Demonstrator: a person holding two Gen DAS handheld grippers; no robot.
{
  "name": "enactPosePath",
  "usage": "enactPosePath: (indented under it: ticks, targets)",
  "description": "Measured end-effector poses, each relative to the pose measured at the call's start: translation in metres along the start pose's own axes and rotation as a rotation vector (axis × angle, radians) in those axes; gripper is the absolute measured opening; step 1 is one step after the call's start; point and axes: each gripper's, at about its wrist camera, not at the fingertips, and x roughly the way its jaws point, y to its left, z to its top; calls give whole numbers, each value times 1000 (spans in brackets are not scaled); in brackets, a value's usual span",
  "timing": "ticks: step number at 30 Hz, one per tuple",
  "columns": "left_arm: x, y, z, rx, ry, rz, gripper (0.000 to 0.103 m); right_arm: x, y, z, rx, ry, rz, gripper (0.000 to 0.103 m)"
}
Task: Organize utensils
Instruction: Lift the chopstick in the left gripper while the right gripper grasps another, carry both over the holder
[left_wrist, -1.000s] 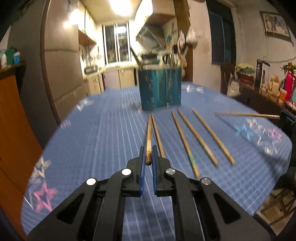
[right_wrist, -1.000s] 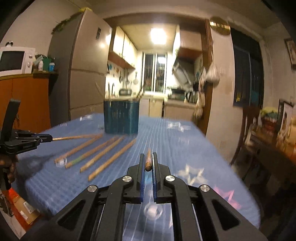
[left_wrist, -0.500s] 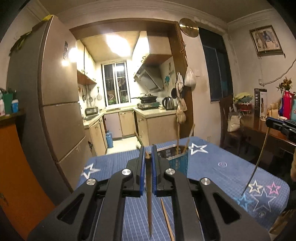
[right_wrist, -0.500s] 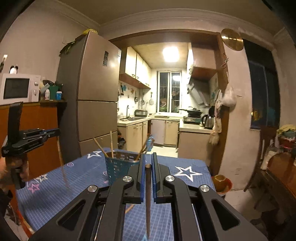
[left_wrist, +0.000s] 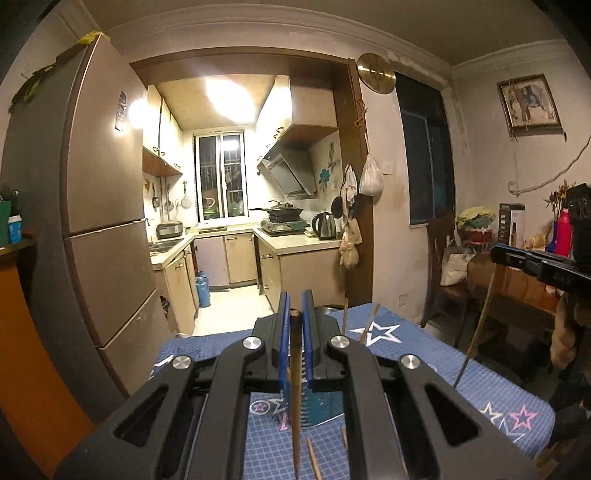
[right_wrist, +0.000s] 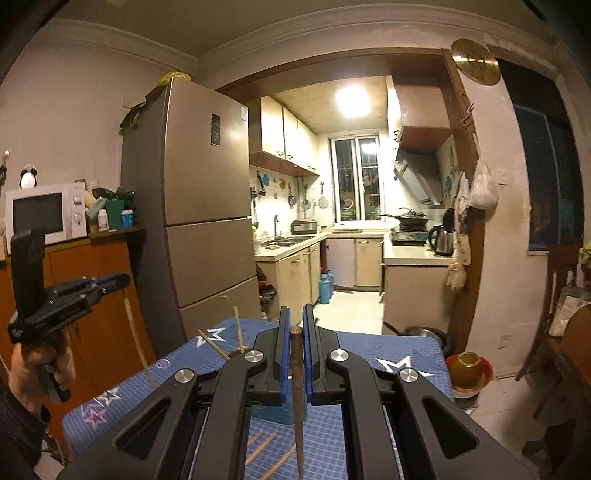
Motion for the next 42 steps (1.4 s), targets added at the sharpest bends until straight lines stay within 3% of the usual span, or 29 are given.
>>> enactPosePath:
  ticks: [8, 24, 35, 42]
  targets:
    - [20, -4, 28, -12, -24, -1, 5, 25, 9, 36, -15, -2, 22, 8]
    - [76, -2, 74, -45, -119, 17, 5, 119, 3, 98, 18, -33, 53, 8]
    - [131, 2, 41, -66, -60, 23, 5, 182, 7, 60, 17, 40, 59, 8]
    - [145, 8, 23, -81, -13, 24, 5, 206, 11, 30, 21, 96, 61, 8]
